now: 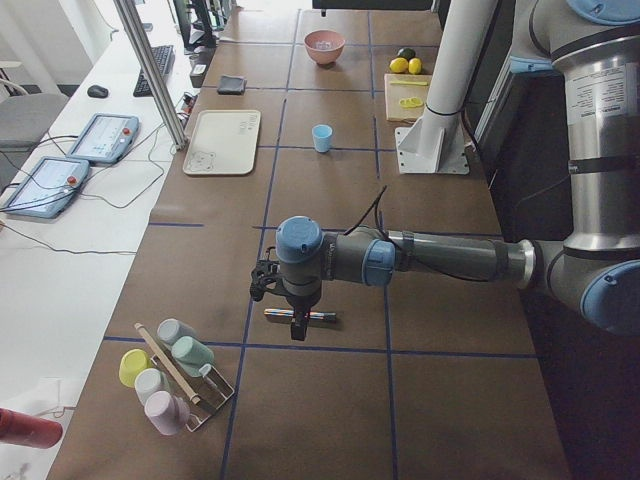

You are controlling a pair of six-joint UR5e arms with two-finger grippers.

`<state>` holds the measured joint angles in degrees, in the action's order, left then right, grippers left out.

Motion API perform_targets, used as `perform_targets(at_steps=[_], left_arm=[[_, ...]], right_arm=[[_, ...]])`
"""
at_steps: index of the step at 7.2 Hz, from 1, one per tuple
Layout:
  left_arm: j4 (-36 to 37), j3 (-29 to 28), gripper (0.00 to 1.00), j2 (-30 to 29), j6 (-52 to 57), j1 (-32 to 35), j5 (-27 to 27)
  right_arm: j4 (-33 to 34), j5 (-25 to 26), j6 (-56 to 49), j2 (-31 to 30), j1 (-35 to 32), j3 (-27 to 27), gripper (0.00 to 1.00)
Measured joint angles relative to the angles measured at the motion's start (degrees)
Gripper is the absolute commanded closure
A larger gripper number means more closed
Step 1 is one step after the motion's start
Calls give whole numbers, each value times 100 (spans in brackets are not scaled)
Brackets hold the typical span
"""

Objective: Mash ice and strawberries in cup
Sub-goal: 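Move the right gripper down over the pink bowl of ice cubes, then grasp an ice cube from the bowl with the right gripper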

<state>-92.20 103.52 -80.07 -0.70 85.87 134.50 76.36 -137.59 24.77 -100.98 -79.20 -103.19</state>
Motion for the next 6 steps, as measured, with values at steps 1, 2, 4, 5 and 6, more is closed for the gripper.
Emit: perform_targets(at_steps=[1,2,4,5,6], left_arm=[[0,-12,0,3,0,0,-2],[0,-22,0,4,0,-2,-3],[-4,-19,0,1,-1,-7,-1],[-2,0,0,0,-1,-8,2],[-1,11,0,0,-1,-9,3]], right_arm=[[-678,80,965,-119,395,5,2],[-1238,200,1830,-207,784,8,3],[-1746,533,2779,-294,1353,12,6],[-1804,632,2920,-303,1477,18,7],[-1820,675,2983,-306,1550,25,7]])
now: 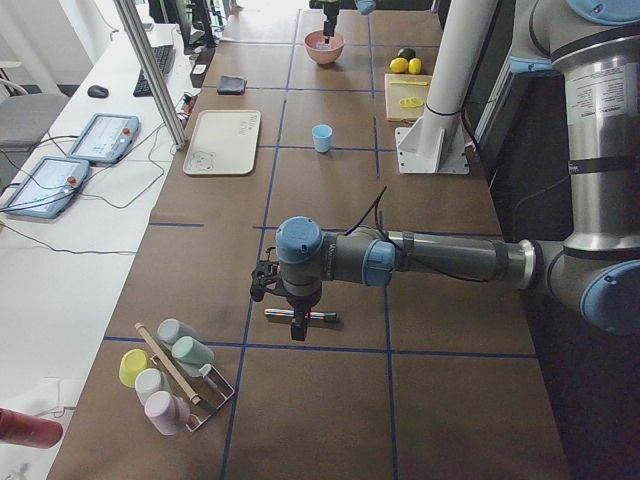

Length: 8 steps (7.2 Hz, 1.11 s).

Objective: Mash ice and strawberries in cup
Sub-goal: 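Grasp an ice cube from the bowl with the right gripper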

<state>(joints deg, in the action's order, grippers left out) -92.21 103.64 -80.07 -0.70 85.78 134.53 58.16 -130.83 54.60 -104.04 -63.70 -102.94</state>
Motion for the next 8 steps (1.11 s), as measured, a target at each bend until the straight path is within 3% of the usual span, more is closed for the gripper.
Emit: perform_targets(at_steps=[7,8], left_arm=[[1,37,0,0,0,0,-6],[1,40,0,0,0,0,-6]], right_arm=[[37,291,94,71,174,158,16],[38,276,94,74,181,173,26]])
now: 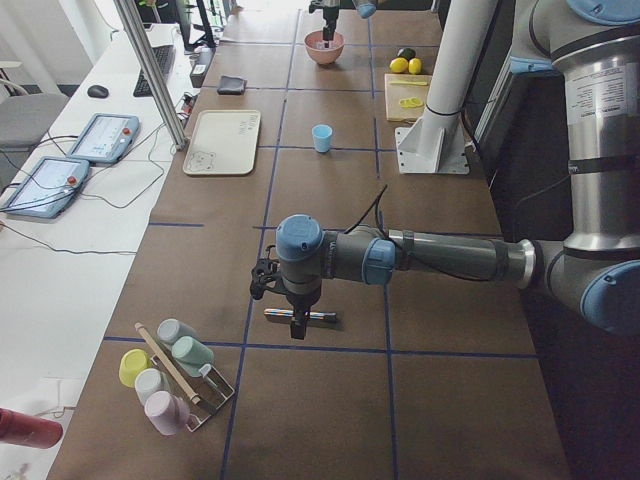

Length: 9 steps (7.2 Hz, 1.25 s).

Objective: Mash ice and strawberries in cup
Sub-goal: 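Grasp an ice cube from the bowl with the right gripper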

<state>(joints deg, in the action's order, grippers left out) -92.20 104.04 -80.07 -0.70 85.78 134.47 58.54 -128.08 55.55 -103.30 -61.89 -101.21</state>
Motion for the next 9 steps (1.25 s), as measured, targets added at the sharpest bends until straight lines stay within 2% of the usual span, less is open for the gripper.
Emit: perform_targets(at_steps=[1,3,7,9], left_arm=[[0,2,0,0,0,0,0],[0,1,0,0,0,1,-2],[0,-4,0,0,0,7,-9],[0,-3,0,0,0,8,-7]], right_arm=[[0,-20,11,2,5,2,80],[-13,-26,222,2,16,4,99],[-28,-33,334,-8,18,-210,100],[296,-71,349,-57,6,-980,100]])
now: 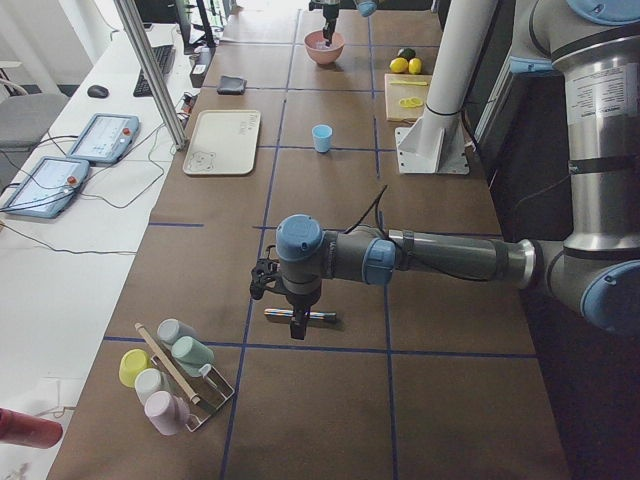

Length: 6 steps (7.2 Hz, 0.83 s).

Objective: Mash ice and strawberries in cup
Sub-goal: 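Grasp an ice cube from the bowl with the right gripper, then carry the ice cube to the blue cup and release it inside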

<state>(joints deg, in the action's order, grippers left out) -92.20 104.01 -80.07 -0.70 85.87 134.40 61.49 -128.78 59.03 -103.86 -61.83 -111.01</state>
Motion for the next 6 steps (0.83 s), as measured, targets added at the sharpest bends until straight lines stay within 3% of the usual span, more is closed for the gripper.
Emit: perform_targets(at_steps=[3,6], left_arm=[[0,1,0,0,0,0,6],[-6,-3,0,0,16,0,7]], right_arm=[[535,-236,164,595,341,-1025,99],[920,89,2039,2322,1635,-1019,98]])
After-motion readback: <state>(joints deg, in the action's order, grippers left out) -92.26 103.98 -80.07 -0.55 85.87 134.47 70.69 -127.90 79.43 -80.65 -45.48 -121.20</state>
